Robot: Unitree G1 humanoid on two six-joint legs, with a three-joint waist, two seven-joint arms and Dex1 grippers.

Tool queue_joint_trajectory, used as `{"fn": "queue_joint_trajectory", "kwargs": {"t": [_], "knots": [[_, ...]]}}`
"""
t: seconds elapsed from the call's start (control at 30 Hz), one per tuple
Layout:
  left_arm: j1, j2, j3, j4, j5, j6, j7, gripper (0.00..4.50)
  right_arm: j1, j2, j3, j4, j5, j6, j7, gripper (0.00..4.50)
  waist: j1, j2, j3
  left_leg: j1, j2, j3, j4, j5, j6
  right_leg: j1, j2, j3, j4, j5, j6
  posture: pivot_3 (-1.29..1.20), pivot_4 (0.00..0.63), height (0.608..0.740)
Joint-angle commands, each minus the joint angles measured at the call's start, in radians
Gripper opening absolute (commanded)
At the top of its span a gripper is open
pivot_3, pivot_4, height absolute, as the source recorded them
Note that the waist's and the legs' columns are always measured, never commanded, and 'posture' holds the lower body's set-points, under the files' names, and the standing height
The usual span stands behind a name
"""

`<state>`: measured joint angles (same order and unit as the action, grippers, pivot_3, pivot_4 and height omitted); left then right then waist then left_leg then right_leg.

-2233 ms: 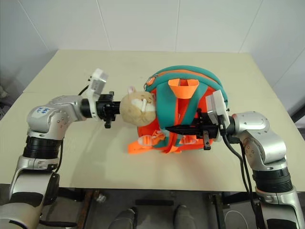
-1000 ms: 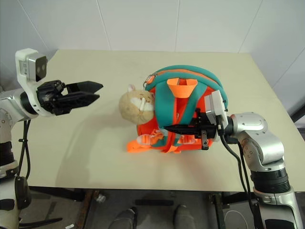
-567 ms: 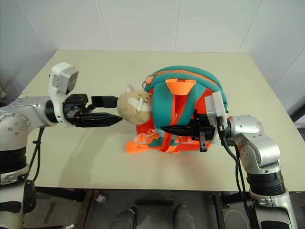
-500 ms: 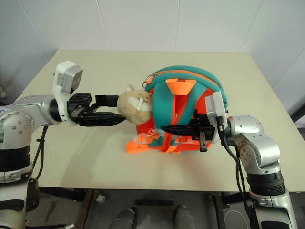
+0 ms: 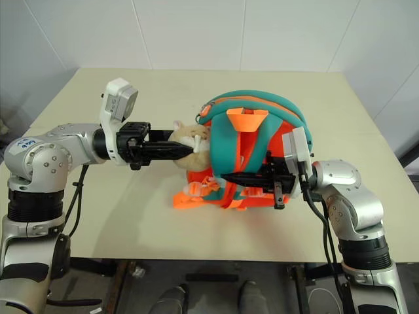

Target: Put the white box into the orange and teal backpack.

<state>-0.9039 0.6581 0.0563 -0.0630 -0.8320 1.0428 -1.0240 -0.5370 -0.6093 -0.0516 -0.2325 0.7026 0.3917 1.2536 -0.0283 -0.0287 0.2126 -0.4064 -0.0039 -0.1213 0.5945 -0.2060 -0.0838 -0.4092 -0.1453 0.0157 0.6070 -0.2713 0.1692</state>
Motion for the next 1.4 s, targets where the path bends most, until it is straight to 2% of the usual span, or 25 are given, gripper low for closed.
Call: {"fn": "queue_joint_trajectory", "kwargs": {"t": [0.03, 0.13, 0.2, 0.4, 0.6, 0.77, 0.9, 1.07, 1.4], "knots": [[-0.037, 0.034, 0.011, 0.004, 0.013, -0.021, -0.019, 1.11, -0.002, 0.000, -0.041, -0.024, 0.026, -0.030, -0.001, 0.00, 0.000, 0.000, 0.000, 0.000, 0.000, 0.000, 0.000, 0.000, 0.000, 0.000, 0.000, 0.000, 0.000, 0.000, 0.000, 0.00, 0.150, 0.740], [-0.052, 0.057, 0.018, 0.020, 0.021, -0.026, -0.028, 0.65, 0.005, 0.016, -0.052, -0.029, 0.046, -0.045, 0.005, 0.00, 0.001, 0.000, 0.000, 0.000, 0.000, 0.000, 0.000, 0.000, 0.000, 0.000, 0.000, 0.000, 0.000, 0.000, 0.000, 0.00, 0.150, 0.740], [-0.061, 0.076, 0.012, 0.035, 0.034, -0.036, -0.045, 0.52, 0.005, 0.018, -0.052, -0.028, 0.052, -0.048, 0.006, 0.00, -0.001, 0.000, 0.000, 0.000, 0.000, 0.000, 0.000, 0.000, 0.000, 0.000, 0.000, 0.000, 0.000, 0.000, 0.000, 0.00, 0.150, 0.740], [-0.100, 0.164, -0.021, 0.149, 0.109, -0.104, -0.144, 0.47, 0.014, 0.019, -0.044, -0.044, 0.065, -0.041, 0.006, 0.00, 0.000, 0.000, 0.000, 0.000, 0.000, 0.000, 0.000, 0.000, 0.000, 0.000, 0.000, 0.000, 0.000, 0.000, 0.000, 0.00, 0.150, 0.740], [-0.197, 0.196, -0.092, 0.355, 0.237, -0.219, -0.254, 0.47, 0.037, 0.040, -0.031, -0.090, 0.084, -0.022, -0.027, 0.00, 0.000, 0.000, 0.000, 0.000, 0.000, 0.000, -0.001, 0.000, 0.000, 0.000, 0.000, 0.000, -0.001, 0.000, 0.000, 0.00, 0.150, 0.740], [-0.263, 0.194, -0.176, 0.497, 0.349, -0.300, -0.348, 0.47, 0.039, 0.041, -0.028, -0.096, 0.086, -0.020, -0.037, 0.00, -0.001, 0.000, 0.000, 0.000, 0.000, 0.000, -0.001, 0.000, 0.000, 0.000, 0.000, 0.000, -0.001, 0.000, 0.000, 0.00, 0.150, 0.740], [-0.264, 0.190, -0.314, 0.546, 0.488, -0.371, -0.436, 0.47, 0.041, 0.041, -0.027, -0.100, 0.088, -0.021, -0.046, 0.00, -0.001, 0.000, 0.000, 0.000, 0.000, 0.001, -0.002, 0.000, 0.000, 0.000, 0.000, 0.000, -0.001, 0.000, 0.000, 0.00, 0.150, 0.740], [-0.274, 0.153, -0.399, 0.629, 0.614, -0.467, -0.466, 0.46, 0.043, 0.042, -0.024, -0.103, 0.087, -0.023, -0.054, 0.00, 0.000, 0.000, 0.000, 0.000, 0.000, 0.000, -0.002, 0.000, 0.000, -0.001, 0.000, 0.000, -0.001, 0.000, 0.000, 0.00, 0.150, 0.740], [-0.259, 0.028, -0.437, 0.771, 0.769, -0.592, -0.418, 0.46, 0.045, 0.039, -0.012, -0.101, 0.073, -0.023, -0.074, 0.00, 0.000, 0.000, 0.000, -0.001, 0.000, 0.000, -0.002, 0.000, 0.001, -0.001, 0.000, -0.001, -0.001, 0.000, 0.000, 0.00, 0.150, 0.740]]}}
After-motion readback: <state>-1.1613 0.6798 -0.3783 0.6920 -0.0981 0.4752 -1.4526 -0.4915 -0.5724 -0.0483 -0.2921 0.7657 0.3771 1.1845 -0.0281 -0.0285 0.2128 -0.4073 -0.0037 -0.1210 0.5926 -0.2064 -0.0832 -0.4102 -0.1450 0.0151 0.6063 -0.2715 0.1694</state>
